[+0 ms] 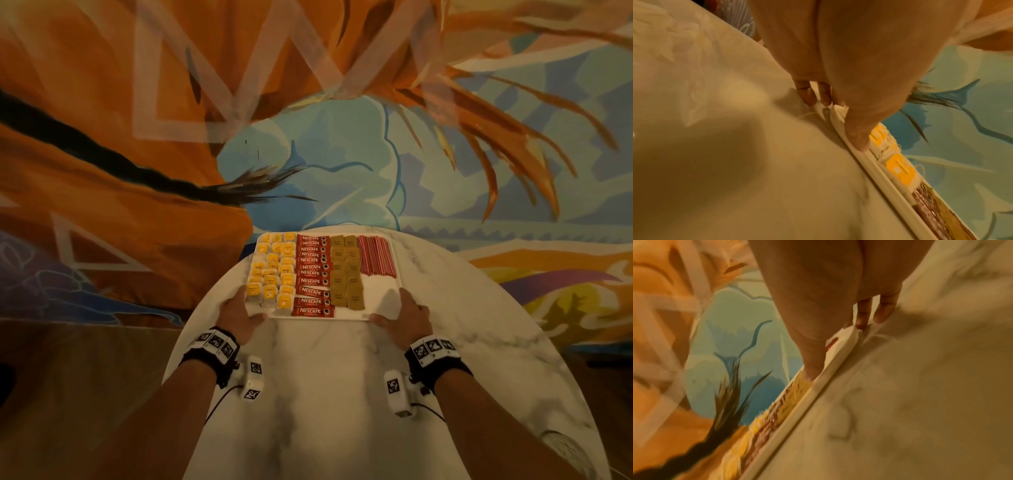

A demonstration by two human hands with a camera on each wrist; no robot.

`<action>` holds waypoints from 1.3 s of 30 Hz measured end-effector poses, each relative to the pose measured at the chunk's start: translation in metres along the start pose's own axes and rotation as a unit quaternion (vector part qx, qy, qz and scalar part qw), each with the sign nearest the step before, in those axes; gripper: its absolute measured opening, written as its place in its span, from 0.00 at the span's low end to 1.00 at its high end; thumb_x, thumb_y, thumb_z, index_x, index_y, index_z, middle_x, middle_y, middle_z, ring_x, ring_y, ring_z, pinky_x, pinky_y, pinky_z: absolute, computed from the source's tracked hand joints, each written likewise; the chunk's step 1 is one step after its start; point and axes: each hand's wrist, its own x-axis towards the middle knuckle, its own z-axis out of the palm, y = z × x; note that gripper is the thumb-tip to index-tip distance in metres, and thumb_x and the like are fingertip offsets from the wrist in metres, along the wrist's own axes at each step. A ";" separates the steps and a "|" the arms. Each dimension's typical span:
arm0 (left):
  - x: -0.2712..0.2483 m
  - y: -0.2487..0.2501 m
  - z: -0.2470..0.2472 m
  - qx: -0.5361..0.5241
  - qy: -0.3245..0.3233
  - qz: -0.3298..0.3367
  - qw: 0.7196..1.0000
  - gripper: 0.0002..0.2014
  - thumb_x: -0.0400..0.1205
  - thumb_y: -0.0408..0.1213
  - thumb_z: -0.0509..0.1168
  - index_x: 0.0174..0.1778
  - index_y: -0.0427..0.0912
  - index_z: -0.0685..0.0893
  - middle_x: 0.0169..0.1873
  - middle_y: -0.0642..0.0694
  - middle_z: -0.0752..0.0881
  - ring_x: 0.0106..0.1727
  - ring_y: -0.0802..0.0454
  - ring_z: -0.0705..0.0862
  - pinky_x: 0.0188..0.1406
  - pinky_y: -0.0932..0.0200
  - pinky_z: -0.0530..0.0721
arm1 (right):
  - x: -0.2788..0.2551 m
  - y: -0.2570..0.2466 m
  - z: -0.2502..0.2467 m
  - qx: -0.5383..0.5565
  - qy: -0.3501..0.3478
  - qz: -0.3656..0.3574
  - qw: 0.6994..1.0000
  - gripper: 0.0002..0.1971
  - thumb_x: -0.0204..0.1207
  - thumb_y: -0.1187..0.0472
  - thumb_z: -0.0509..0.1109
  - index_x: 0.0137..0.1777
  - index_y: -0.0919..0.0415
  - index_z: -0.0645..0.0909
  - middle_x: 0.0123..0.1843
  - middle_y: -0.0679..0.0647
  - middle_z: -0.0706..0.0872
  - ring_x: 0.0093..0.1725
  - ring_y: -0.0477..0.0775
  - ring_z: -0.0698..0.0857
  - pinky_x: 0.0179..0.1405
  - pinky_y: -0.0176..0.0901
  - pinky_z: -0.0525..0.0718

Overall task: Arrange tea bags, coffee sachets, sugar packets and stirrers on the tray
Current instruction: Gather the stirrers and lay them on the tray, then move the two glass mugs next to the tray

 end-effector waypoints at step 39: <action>-0.071 0.050 0.008 -0.182 0.062 -0.157 0.969 0.24 0.81 0.34 0.74 0.71 0.30 0.78 0.68 0.32 0.81 0.69 0.36 0.79 0.71 0.48 0.76 | 0.006 0.018 -0.064 0.118 -0.139 0.037 0.982 0.40 0.76 0.43 0.76 0.82 0.64 0.69 0.81 0.60 0.73 0.78 0.61 0.75 0.77 0.50 0.72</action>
